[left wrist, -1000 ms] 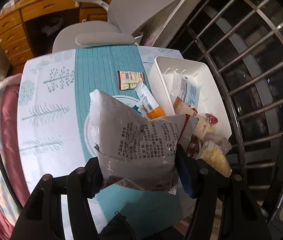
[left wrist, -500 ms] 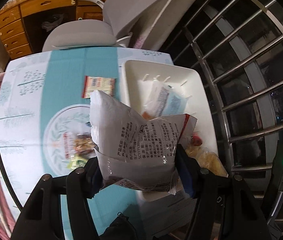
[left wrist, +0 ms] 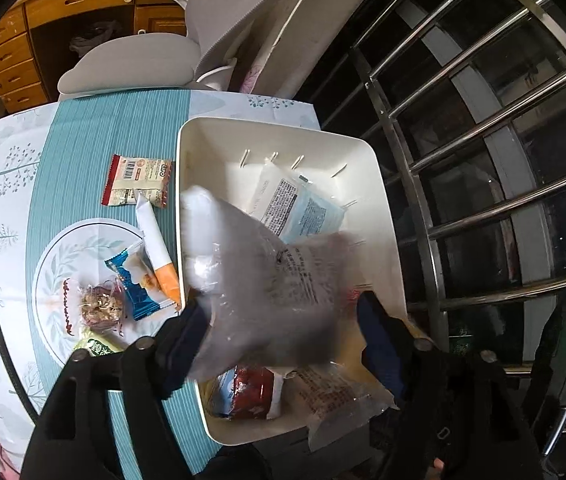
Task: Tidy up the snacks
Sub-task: 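Open both grippers to drop the cracker pack and white bag into the tray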
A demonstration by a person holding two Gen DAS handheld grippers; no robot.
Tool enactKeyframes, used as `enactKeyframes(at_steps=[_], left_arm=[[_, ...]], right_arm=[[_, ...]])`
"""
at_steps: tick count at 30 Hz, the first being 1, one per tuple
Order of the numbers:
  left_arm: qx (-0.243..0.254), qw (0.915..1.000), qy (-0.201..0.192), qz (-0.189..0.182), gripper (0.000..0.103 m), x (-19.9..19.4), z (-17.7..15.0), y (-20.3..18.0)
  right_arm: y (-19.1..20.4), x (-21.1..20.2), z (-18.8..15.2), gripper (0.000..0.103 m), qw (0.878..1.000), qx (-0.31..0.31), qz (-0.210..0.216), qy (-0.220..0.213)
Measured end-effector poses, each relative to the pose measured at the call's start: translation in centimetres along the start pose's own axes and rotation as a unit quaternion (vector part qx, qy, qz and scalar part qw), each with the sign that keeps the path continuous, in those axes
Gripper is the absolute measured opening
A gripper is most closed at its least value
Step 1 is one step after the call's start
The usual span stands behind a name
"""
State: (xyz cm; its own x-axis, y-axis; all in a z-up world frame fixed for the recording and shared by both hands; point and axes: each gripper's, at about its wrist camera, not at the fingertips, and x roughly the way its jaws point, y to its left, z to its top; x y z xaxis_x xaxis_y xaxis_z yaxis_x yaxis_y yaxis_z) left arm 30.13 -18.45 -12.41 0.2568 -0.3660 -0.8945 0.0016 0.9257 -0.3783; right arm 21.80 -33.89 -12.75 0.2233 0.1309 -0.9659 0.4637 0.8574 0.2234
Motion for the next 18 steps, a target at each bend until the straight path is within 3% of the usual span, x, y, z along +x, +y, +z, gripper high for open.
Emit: enactKeyframes(at_steps=[10,18], left_arm=[[-0.005,0.9996,0.001,0.027,0.086,-1.7,-0.6,0.9],[-0.005,0.9995,-0.003,0.030,0.086,-4.2,-2.2,3.2]], right_arm=[[0.3,-0.4,-0.9,0.073,1.000,0.022,0.010,0.006],[0.6,0.4,-3.5,0.073,0.998,0.060,0.003,0.022]])
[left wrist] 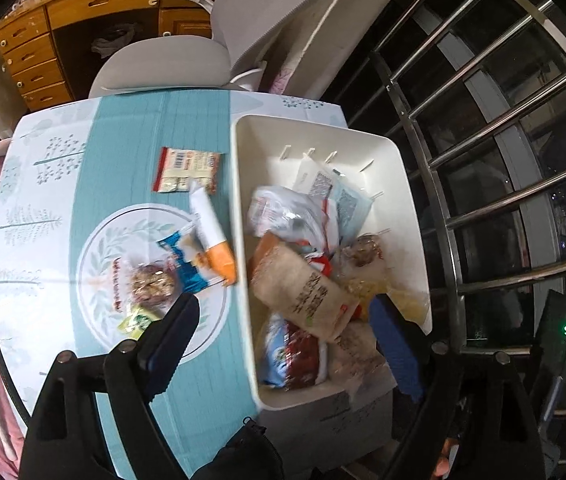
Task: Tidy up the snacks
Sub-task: 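Open both grippers to drop the cracker pack and white bag into the tray, then withdraw both grippers from the tray back over the placemat snacks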
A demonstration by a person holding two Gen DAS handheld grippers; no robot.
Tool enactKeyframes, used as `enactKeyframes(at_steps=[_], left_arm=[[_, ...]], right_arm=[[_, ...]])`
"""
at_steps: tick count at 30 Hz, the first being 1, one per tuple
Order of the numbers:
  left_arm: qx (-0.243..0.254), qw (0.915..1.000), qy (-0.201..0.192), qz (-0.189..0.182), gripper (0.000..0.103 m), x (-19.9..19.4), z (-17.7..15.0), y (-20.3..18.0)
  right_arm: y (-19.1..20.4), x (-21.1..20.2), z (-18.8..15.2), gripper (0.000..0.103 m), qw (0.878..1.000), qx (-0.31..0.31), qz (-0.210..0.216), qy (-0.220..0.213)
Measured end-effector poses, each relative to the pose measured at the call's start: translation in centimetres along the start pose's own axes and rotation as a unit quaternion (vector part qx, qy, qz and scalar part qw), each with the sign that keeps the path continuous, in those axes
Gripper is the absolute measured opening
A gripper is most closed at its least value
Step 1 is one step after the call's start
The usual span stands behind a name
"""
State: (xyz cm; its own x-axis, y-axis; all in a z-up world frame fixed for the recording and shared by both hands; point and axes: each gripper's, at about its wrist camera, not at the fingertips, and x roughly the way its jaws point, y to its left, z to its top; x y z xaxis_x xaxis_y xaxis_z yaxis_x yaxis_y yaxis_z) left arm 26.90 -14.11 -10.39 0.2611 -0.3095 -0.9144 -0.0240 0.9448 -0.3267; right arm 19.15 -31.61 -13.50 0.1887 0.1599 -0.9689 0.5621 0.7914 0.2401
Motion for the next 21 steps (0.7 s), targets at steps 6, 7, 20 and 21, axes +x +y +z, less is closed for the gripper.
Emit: enactKeyframes(at_steps=[6,7,20,21], left_arm=[[-0.001,1.0000,0.000,-0.002,0.086,-2.1,-1.6,4.0],[0.001,1.0000,0.001,-0.003,0.086,-2.5,-1.8,4.9],[0.050,0.9987,0.011,-0.006,0.086,-8.1,-3.8,15.2],[0.053,0.9985,0.013,-0.003,0.086,-8.3,-3.9,15.9]], right_arm=[[0.8,-0.1,-3.1,0.073,0.999,0.044,-0.006,-0.002],[1.2,-0.3,-3.9,0.073,0.999,0.050,-0.006,-0.006],[6.8,1.2,-13.8,0.073,0.994,0.111,-0.002,-0.016],[7.2,1.4,-14.4,0.073,0.993,0.113,-0.002,-0.014]])
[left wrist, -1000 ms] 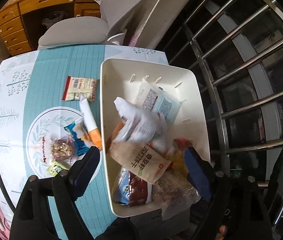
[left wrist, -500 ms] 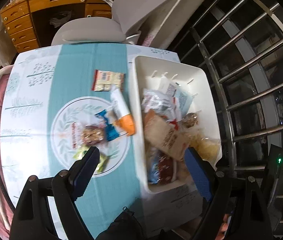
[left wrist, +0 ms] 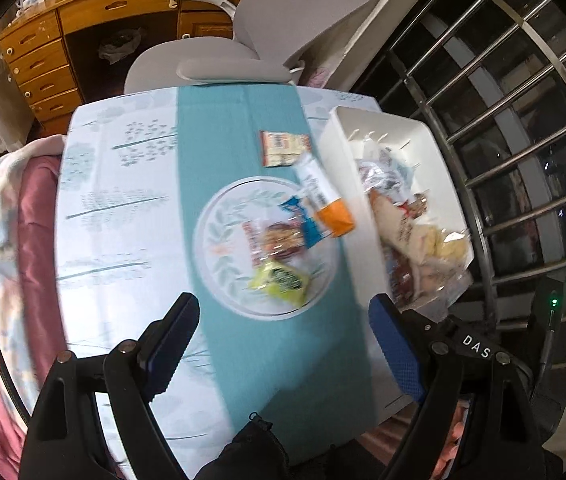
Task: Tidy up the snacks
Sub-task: 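Withdraw both grippers from the tray back over the placemat snacks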
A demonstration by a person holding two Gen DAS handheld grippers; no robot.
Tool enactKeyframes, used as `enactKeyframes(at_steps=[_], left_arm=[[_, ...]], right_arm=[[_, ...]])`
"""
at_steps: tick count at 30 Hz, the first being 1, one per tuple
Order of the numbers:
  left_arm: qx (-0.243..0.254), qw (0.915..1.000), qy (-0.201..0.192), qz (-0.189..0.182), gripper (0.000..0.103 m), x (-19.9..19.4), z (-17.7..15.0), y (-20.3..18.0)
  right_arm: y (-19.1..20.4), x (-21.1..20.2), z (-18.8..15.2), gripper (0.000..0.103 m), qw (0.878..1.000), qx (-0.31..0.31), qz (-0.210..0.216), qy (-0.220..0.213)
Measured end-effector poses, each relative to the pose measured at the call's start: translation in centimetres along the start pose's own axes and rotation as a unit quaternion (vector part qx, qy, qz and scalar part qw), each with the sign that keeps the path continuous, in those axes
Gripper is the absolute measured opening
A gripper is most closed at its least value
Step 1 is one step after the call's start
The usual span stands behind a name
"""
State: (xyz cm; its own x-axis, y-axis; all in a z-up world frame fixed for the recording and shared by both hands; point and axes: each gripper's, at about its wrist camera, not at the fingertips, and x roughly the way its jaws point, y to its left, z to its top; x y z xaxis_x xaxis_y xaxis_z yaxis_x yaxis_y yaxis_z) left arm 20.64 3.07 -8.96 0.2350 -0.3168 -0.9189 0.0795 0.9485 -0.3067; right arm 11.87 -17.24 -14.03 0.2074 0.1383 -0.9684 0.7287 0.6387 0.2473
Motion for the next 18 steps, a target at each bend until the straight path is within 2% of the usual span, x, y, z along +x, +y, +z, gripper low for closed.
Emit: enactKeyframes(at_steps=[8,13,18], left_arm=[[0.016,0.9992,0.029,0.022,0.086,0.2,-0.3,5.3],[0.020,0.9985,0.044,0.027,0.086,1.7,0.6,6.0],[0.028,0.9976,0.058,0.026,0.086,4.8,2.0,4.8]], right_arm=[[0.9,1.9,-3.9,0.073,1.000,-0.030,-0.004,-0.008],[1.2,2.7,-4.6,0.073,0.997,-0.078,-0.008,-0.023],[2.0,3.8,-4.6,0.073,0.986,-0.158,0.006,-0.047]])
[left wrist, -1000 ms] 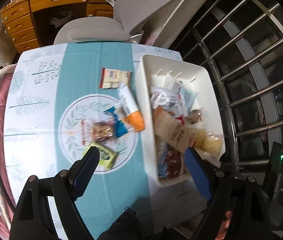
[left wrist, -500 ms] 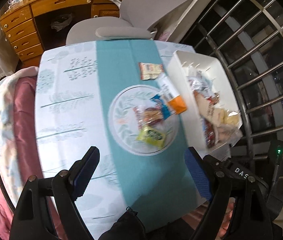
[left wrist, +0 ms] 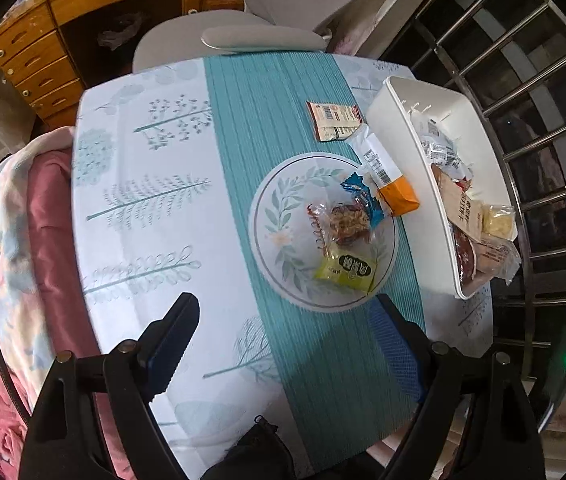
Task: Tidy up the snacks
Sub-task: 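Withdraw both grippers from the tray back over the placemat snacks, then grasp the clear nut packet with the left gripper while the right grasps the green packet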
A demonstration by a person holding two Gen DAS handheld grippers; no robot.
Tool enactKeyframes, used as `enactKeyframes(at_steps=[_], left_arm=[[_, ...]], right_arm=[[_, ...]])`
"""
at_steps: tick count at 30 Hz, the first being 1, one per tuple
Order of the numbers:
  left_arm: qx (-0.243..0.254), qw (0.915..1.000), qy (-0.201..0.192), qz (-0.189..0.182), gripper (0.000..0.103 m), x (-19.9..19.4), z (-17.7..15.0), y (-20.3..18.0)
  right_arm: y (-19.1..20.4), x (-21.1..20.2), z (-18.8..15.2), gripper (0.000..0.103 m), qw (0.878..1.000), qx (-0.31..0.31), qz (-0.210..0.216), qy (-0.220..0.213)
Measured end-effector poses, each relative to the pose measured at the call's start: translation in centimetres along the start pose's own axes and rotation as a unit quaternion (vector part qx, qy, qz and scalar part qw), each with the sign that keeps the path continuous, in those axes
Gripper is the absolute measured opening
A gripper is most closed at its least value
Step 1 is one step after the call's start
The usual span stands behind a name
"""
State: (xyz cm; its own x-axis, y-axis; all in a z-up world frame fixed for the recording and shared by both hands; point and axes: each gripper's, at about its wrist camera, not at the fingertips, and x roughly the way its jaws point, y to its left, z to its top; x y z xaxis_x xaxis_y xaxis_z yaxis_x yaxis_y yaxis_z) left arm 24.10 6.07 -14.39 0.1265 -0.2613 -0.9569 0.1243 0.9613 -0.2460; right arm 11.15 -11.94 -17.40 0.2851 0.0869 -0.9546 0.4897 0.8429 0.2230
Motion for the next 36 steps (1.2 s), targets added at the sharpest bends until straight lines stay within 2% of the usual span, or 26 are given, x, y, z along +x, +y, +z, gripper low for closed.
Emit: enactKeyframes(at_steps=[7,11,13,19,29,34,36], left_arm=[[0.004,0.9993,0.036,0.008,0.088,6.6,2.6,-2.1],[-0.012,0.9986,0.052,0.007,0.088,10.4,4.0,-2.9],[-0.023,0.9978,0.062,-0.004,0.088,11.9,4.5,-3.3],[-0.028,0.9966,0.076,-0.013,0.088,14.5,5.9,-4.7],[-0.043,0.9917,0.121,0.005,0.088,18.2,7.6,-6.0],[-0.044,0.9899,0.135,-0.001,0.087,19.6,8.5,-6.3],[-0.045,0.9889,0.142,-0.001,0.086,20.1,8.6,-6.6]], right_arm=[[0.6,2.6,0.5,0.073,0.992,-0.118,0.014,-0.046],[0.6,4.2,0.8,0.073,0.985,-0.164,0.022,-0.057],[0.8,5.2,0.8,0.073,0.979,-0.193,0.021,-0.068],[2.0,7.0,0.7,0.073,0.962,-0.256,0.014,-0.097],[4.1,9.5,0.1,0.073,0.927,-0.352,0.020,-0.126],[4.7,10.2,-0.3,0.072,0.917,-0.375,0.029,-0.129],[4.9,10.6,-0.2,0.072,0.918,-0.374,0.032,-0.126]])
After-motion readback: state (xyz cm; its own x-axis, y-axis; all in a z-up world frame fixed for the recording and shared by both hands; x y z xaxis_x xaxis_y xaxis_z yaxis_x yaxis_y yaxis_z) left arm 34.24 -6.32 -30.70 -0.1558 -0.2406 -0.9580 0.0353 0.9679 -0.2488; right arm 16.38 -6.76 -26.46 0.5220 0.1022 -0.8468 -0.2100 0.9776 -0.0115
